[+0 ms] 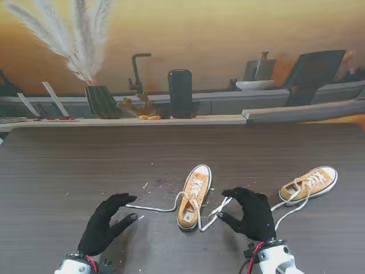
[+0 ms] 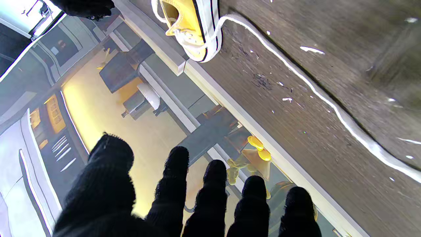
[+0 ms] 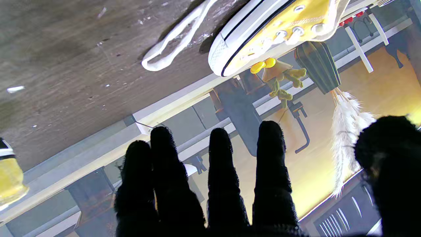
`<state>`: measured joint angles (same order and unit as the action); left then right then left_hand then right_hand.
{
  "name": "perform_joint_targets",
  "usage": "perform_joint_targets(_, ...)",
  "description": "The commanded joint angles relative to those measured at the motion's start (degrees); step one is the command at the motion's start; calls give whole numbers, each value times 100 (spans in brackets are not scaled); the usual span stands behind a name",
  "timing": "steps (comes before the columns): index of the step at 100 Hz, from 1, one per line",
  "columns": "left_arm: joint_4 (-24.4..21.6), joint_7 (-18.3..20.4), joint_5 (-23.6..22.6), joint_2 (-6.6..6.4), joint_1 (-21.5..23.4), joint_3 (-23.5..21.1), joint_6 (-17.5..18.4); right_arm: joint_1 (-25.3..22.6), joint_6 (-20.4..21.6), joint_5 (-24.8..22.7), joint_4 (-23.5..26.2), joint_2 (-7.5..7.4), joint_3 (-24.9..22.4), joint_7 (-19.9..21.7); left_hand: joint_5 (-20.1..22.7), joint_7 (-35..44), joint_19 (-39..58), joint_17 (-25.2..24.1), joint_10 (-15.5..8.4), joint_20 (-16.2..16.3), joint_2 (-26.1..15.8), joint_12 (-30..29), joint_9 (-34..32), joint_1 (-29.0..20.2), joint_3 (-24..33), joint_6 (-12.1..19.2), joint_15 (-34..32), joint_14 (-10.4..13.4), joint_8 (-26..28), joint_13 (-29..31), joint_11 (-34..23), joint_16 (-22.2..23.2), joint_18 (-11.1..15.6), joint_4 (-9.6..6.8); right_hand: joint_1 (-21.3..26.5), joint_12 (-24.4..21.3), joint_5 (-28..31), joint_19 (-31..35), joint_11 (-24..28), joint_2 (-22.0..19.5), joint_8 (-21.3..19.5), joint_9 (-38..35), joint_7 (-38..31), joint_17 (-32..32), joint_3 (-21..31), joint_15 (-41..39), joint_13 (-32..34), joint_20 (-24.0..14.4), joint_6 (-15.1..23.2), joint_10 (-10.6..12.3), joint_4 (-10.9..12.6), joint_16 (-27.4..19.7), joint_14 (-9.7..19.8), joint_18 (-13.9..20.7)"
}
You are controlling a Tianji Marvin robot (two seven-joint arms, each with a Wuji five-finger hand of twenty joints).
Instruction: Tie the shoelaces into a bow on the shoes
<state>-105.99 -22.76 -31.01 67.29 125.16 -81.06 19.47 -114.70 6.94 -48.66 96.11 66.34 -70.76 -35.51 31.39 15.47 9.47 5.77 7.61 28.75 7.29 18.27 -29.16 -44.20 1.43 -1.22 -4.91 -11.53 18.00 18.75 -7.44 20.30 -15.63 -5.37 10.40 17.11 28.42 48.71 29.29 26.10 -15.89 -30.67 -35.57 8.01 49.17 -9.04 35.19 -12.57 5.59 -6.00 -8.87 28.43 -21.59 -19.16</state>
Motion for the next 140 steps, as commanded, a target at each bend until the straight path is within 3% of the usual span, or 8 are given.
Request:
perform_joint_targets(1, -18, 107, -17, -10, 9, 22, 7, -18, 18, 23, 19, -7, -22, 74, 23, -79, -3, -12, 28, -80, -181, 8, 32, -19, -33, -3, -10, 17, -43, 77, 29, -37, 402, 50, 60, -60, 59, -22, -39, -16, -111, -31, 86, 6, 129, 3, 90, -60, -48, 5, 88, 66, 5, 210)
perform_joint_targets(30, -2, 119, -33, -14, 43, 10, 100, -54, -49, -11, 83, -14, 36, 79, 22, -74, -3, -9, 21, -83, -182, 7, 32, -19, -36, -4, -8, 23, -44, 74, 28, -39, 403, 53, 63, -63, 112, -75, -40, -6, -113, -90, 89, -75, 112, 18, 93, -49, -48, -2, 88, 50, -6, 214)
perform_joint_targets(54, -70, 85, 19, 9, 138, -126, 65, -65, -925, -142, 305, -41, 270, 294, 40, -68, -9, -19, 35, -88, -187, 7, 24, -21, -36, -16, -1, 17, -44, 61, 27, -43, 402, 56, 141, -22, 480, -147, 46, 10, -203, -364, 73, -217, -308, 81, 237, -37, -192, -44, 129, -260, -56, 205)
perform_joint_targets(67, -19, 140, 90, 8, 113, -161, 51, -152, -1320, -166, 537, -86, 324, 726, 9, -83, -16, -35, 30, -92, -165, 5, 50, -23, -38, -11, 6, 13, -50, 42, 36, -46, 406, 56, 267, 48, 709, 49, 203, -38, -358, -458, 169, -81, -859, -131, 417, -180, -334, -93, 236, 1, -28, 194)
perform_joint_targets(77, 18, 100, 122, 17, 73, -93, 42, -169, -1439, -232, 641, -121, 399, 897, 25, -78, -12, -28, 34, -90, -155, 9, 32, -27, -36, -10, -1, 8, -50, 57, 27, -42, 401, 58, 256, 56, 751, 57, 219, -35, -395, -428, 184, -71, -963, -145, 406, -205, -352, -94, 272, 62, 0, 211)
perform_joint_targets(93, 24, 94, -96, -17, 66, -25, 49, -150, -1467, -532, 655, -205, 584, 1039, 17, -69, -12, -23, 24, -92, -167, 9, 39, -7, -39, 7, 1, 20, -48, 58, 26, -42, 404, 63, 307, 58, 671, -15, 211, -17, -441, -250, 245, -163, -1026, -117, 262, -203, -347, -70, 325, 134, 28, 250)
perform_joint_targets(128, -36, -6, -126, 1, 187, -52, 164, 312, -1853, -877, 216, -249, 1261, 829, 21, -58, -12, -23, 24, -94, -174, 9, 37, -14, -32, 4, -1, 7, -47, 61, 23, -42, 405, 69, 441, 93, 284, -90, 275, 92, -531, 208, 298, -284, -937, -73, 67, -201, -545, -98, 337, 235, 47, 275)
perform_joint_targets(140, -29, -7, -133, 0, 199, -62, 227, 456, -2194, -1005, 124, -272, 1466, 910, 20, -60, -12, -23, 23, -95, -178, 9, 35, -11, -32, 6, -1, 14, -48, 63, 23, -41, 401, 70, 358, 64, -91, -156, 245, 28, -364, 495, 598, -418, -988, 16, -120, -185, -1054, -168, 314, 233, 44, 311)
